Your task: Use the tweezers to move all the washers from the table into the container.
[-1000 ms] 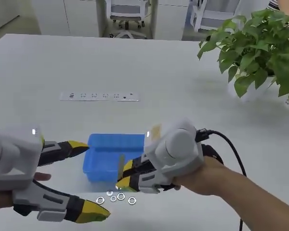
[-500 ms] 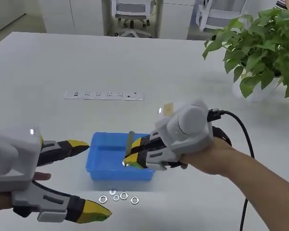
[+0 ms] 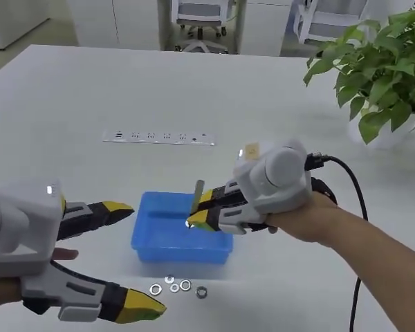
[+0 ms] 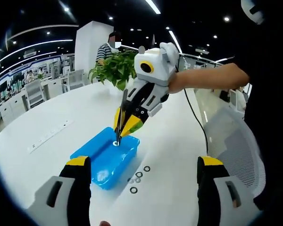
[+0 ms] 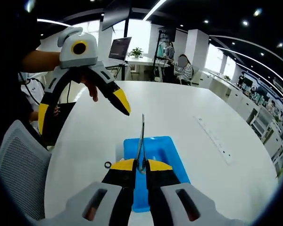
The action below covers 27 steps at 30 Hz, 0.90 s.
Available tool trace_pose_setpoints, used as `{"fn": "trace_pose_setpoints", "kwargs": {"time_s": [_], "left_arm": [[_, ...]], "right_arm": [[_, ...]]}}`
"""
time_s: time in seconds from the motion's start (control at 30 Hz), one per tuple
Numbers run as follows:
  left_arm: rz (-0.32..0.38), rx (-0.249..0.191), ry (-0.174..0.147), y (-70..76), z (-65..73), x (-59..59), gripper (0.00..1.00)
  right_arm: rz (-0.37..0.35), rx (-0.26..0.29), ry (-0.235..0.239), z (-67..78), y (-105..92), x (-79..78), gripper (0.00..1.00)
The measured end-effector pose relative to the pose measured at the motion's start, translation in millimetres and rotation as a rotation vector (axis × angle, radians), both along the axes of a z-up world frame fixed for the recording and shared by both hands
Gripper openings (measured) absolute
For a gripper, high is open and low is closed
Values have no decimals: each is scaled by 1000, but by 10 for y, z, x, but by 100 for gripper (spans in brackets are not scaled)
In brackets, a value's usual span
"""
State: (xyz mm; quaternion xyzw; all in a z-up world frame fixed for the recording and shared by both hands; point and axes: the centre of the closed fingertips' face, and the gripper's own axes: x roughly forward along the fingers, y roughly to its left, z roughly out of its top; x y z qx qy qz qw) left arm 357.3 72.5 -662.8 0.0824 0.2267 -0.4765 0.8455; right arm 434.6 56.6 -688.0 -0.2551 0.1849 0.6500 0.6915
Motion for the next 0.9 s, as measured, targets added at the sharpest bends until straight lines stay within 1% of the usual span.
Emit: {"fn": "trace_pose_setpoints", "kwargs": {"time_s": [0.17,0.5,0.63,0.8,0.9], "left_arm": [[3,-2,1,1,-5,23,99],[5,0,-1,5,-18,124,99],[0,-2,-1,-9,-34,181,99],[-10,-6,-2,-43,-46,279,99],[-18,2,-2,-60,-62,325,99]], "right_arm": [[-6,-4,3,-88,-1,69,9],[-20,-10,15,-266,4,192,9],[-23,-14,23,-335,9,234,9],[-24,-32,34,-453,9,273,9],[-24,-39,41,-503,5,287,9]]}}
